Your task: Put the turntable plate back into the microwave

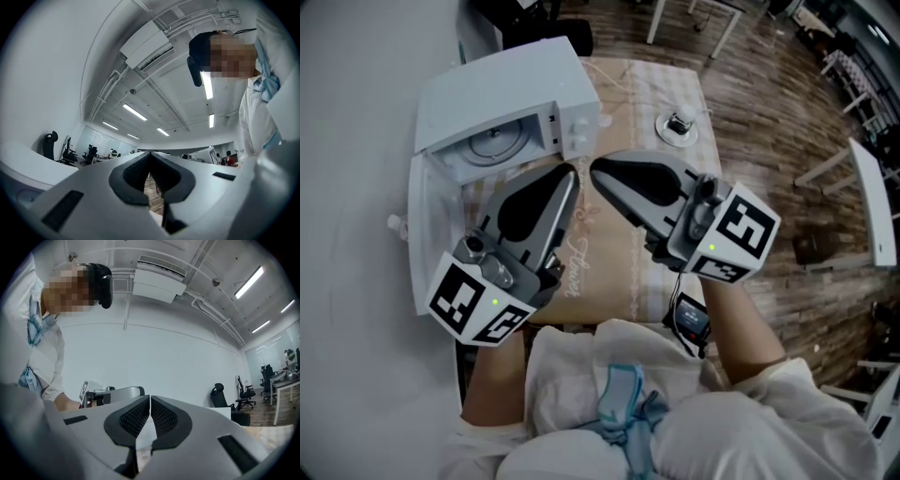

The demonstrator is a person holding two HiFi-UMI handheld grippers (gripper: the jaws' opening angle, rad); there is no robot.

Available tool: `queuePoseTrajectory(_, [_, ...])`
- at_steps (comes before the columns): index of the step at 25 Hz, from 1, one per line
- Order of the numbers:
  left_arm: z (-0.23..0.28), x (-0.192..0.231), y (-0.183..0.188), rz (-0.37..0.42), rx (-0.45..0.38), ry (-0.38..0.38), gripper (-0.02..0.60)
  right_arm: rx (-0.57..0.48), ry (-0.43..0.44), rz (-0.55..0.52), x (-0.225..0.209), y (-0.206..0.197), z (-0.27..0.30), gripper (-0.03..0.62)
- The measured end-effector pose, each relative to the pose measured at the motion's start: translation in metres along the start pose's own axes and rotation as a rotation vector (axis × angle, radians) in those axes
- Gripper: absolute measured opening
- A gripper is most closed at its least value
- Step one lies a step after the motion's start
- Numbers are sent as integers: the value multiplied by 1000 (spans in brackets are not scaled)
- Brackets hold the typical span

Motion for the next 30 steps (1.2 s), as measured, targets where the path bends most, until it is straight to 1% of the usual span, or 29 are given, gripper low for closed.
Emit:
queuePoseTrajectory(7, [3, -5, 1, -8, 5, -22, 2, -8, 8, 26, -2, 1, -1, 35])
queuePoseTrajectory(13, [2, -8, -2, -19, 7, -23, 2, -12, 13, 50, -2, -3, -3, 35])
queuePoseTrajectory(23, [4, -3, -6, -35, 2, -24, 2, 27, 32, 37, -4, -11, 3, 34])
queuePoseTrajectory(30, [5, 2, -10, -42, 5, -23, 2, 36, 38, 52, -8, -15, 6, 32])
Point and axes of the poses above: the fingertips, and each gripper's own axes: z forward along the fingers, x to its left, y out of its top, the point moved 2 cm from there along -z, backward along the fingers, and after that the axes turned 6 degrees about z, right-handed, at the moved point
